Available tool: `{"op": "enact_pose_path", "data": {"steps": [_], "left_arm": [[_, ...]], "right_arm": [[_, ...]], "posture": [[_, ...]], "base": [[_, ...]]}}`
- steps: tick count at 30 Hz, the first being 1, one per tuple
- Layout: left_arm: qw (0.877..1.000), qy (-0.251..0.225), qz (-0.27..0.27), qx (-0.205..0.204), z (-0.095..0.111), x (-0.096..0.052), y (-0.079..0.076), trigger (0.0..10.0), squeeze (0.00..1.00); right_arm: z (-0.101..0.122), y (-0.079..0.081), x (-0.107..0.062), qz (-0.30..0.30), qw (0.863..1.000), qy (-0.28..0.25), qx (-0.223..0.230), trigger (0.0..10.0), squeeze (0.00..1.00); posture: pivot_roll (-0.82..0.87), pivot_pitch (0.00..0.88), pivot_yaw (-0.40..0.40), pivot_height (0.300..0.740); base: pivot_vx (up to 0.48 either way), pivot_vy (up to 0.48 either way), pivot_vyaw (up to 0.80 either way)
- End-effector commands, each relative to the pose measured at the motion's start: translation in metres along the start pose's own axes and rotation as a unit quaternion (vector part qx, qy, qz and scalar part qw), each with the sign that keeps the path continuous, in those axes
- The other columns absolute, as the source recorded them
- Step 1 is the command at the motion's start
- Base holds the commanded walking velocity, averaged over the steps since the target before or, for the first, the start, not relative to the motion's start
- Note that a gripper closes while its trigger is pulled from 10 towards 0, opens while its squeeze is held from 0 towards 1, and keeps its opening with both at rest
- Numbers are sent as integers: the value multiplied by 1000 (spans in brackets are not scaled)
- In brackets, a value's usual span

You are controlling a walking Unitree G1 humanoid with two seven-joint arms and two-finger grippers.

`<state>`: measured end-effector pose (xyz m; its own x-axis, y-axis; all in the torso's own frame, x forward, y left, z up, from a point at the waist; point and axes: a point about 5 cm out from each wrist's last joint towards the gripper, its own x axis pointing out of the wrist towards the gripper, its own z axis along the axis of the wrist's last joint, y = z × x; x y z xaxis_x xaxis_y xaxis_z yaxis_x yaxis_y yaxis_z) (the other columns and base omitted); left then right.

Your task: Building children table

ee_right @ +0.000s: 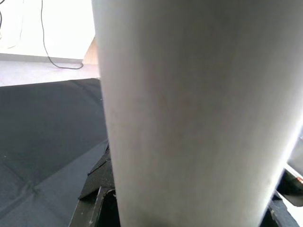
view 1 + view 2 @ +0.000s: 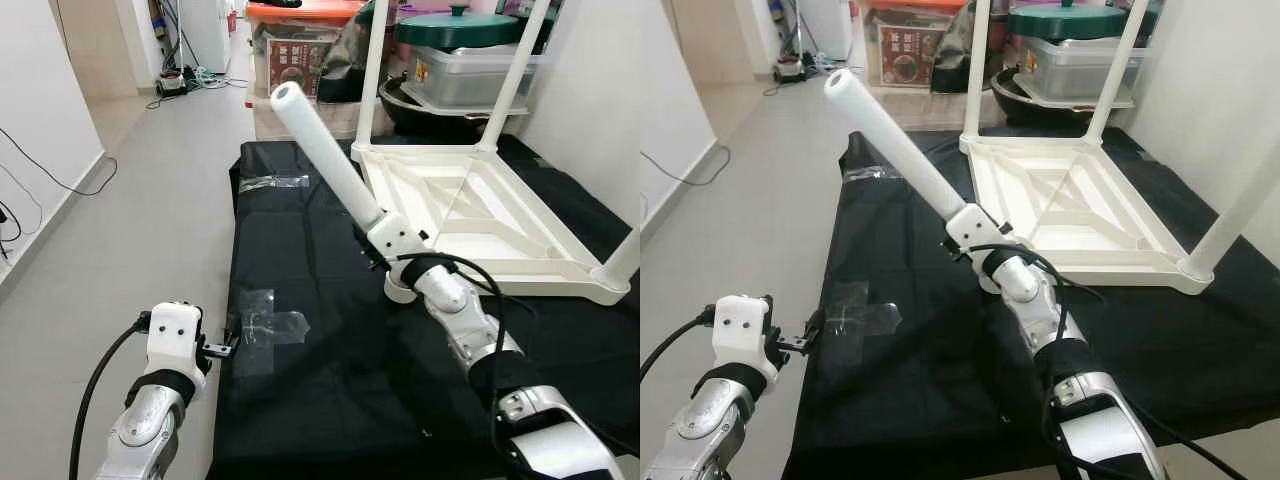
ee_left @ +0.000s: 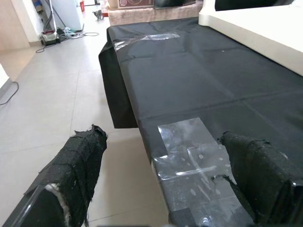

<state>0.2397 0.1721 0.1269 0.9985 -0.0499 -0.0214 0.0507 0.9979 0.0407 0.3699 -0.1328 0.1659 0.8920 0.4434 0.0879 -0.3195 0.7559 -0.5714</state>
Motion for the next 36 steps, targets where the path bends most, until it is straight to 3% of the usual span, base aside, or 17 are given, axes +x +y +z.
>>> {"op": "enact_pose_path", "data": {"steps": [1,5,8,11,12,13,14,15,16,21,25,33,36], "left_arm": [[1000,8,5,4,-4,-1,4,10000,0],[1000,8,9,4,-5,-2,4,10000,0],[1000,10,9,1,-6,-2,3,10000,0],[1000,10,8,0,-7,-2,3,10000,0],[1000,11,8,-2,-7,-2,3,10000,0],[1000,11,8,-2,-7,-2,3,10000,0],[1000,11,8,-3,-7,-1,4,10000,0],[1000,11,8,-3,-7,-1,4,10000,0],[1000,11,7,-4,-7,-1,5,10000,0],[1000,12,7,-4,-7,0,7,10000,0],[1000,16,5,-4,-9,-1,6,10000,0],[1000,21,8,-4,-12,-1,7,10000,0],[1000,21,8,-2,-12,-1,8,10000,0]], "right_arm": [[-9,4,-2,7,1000,23,16,10000,0],[-15,9,-4,26,996,44,71,10000,0],[-22,17,-8,49,983,70,164,10000,0],[-23,19,-9,51,977,75,195,10000,0],[-22,23,-10,65,957,85,268,10000,0],[-22,23,-10,65,957,85,268,10000,0],[-16,26,-12,80,936,81,332,10000,0],[-16,26,-12,80,936,81,332,10000,0],[-6,30,-13,103,920,69,371,10000,0],[14,43,-20,152,911,39,381,10000,0],[10,51,-26,168,914,47,367,10000,0],[6,50,-31,173,917,63,353,10000,0],[7,46,-31,178,924,60,332,10000,0]], "posture": [[42,0,-64,740],[45,0,-71,740],[37,0,-67,740],[37,0,-67,740],[30,0,-61,740],[30,0,-61,740],[26,0,-58,740],[26,0,-58,740],[21,0,-54,740],[16,0,-49,740],[22,0,-54,740],[24,0,-53,740],[25,0,-51,740]], "base": [[0,0,0],[0,0,0],[0,0,0],[0,0,0],[0,0,0],[0,0,0],[0,0,0],[0,0,0],[0,0,0],[0,0,0],[0,0,0],[0,0,0],[0,0,0]]}}
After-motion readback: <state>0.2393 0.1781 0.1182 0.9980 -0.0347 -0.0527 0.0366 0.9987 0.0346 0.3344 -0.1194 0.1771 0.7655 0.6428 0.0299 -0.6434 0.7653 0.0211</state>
